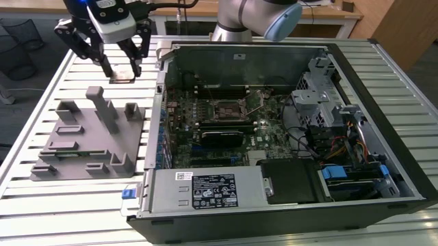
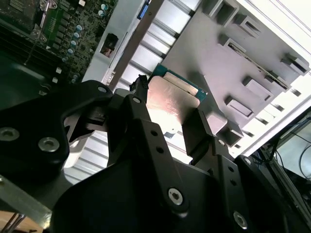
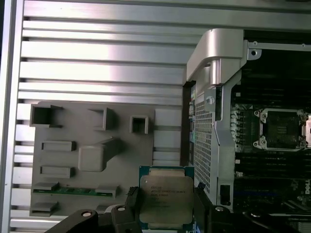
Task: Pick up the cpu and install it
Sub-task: 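Pick up the cpu and move it towards the insertion slot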
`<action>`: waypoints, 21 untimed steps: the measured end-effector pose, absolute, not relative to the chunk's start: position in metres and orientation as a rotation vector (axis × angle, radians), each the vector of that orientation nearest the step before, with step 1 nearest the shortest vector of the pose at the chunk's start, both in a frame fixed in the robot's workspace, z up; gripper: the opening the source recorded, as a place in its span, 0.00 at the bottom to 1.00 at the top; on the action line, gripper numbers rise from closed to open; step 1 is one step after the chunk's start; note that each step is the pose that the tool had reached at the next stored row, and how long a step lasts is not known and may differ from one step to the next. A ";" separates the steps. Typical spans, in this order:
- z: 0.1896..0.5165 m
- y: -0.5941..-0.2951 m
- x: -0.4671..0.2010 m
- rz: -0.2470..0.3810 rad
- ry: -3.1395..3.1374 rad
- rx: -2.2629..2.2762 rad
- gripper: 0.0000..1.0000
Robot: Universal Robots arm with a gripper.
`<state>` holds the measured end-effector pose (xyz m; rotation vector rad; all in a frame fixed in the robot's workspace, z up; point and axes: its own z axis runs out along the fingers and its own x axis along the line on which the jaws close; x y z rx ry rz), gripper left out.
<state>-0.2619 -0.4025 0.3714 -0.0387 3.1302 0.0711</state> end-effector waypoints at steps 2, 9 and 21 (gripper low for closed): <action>0.371 -0.402 -0.260 0.071 3.130 -0.039 0.53; 0.371 -0.402 -0.252 0.071 3.130 -0.039 0.53; 0.371 -0.403 -0.232 0.071 3.130 -0.039 0.53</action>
